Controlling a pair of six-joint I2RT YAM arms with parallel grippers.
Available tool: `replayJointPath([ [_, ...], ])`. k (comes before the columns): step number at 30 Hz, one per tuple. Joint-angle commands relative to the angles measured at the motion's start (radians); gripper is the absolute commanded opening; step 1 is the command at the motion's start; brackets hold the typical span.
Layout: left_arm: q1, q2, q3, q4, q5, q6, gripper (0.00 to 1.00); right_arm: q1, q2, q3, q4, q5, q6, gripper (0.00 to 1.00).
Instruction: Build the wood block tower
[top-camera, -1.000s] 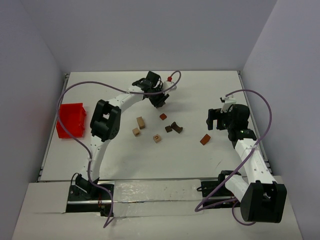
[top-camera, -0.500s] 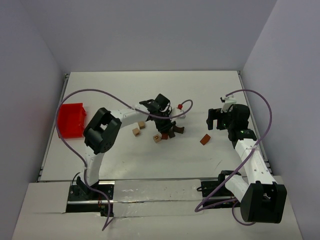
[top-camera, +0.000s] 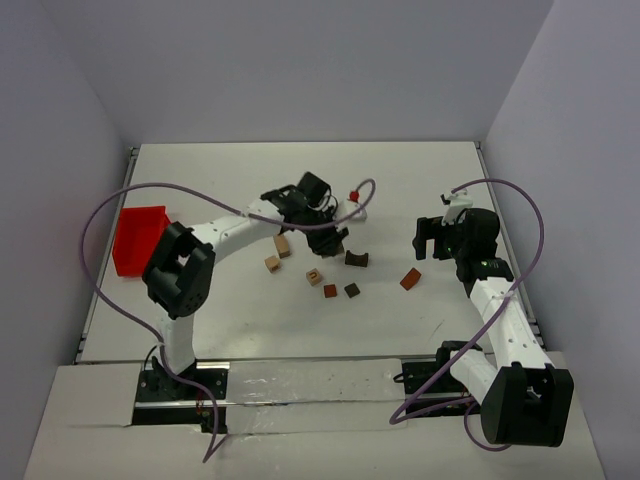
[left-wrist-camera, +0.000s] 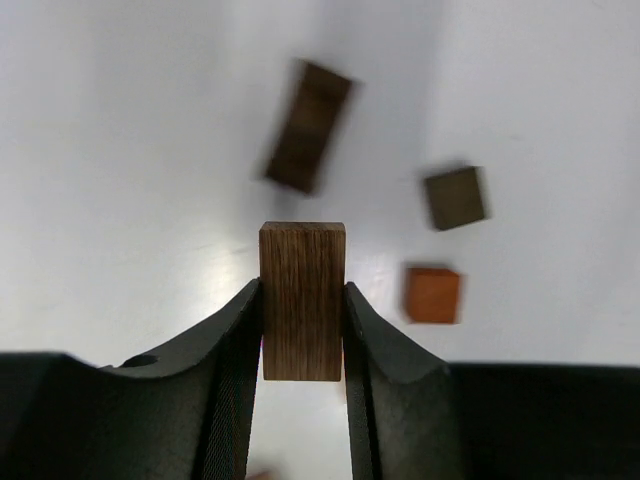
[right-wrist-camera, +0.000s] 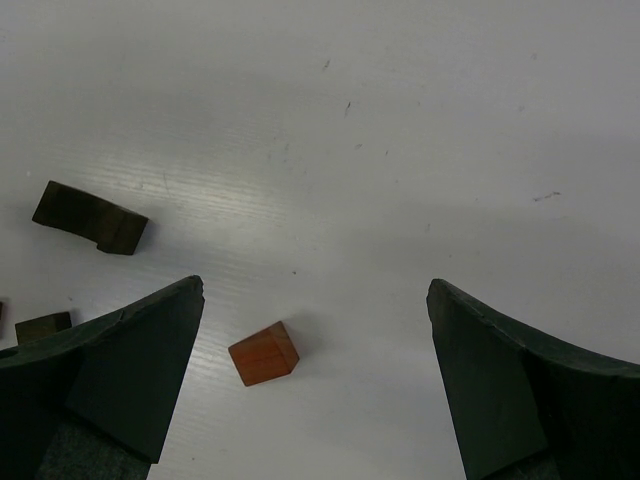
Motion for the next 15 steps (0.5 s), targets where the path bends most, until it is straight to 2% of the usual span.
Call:
replayJointPath([
  [1,0.172,0.022,0.149,-0.030,0.013,0.047,0.00,0.002,-0.008,0.044,0.007,-0.005,0.007,1.00],
  [9,0.296,0.146,0.215,-0.025,-0.073,0.163,0.00,0.002,-0.009,0.043,0.005,0.001,0.004,1.00],
  [15,0.319,0.157,0.102,0.016,-0.096,0.254,0.00,0.002,-0.013,0.041,0.004,0.005,0.004,1.00],
])
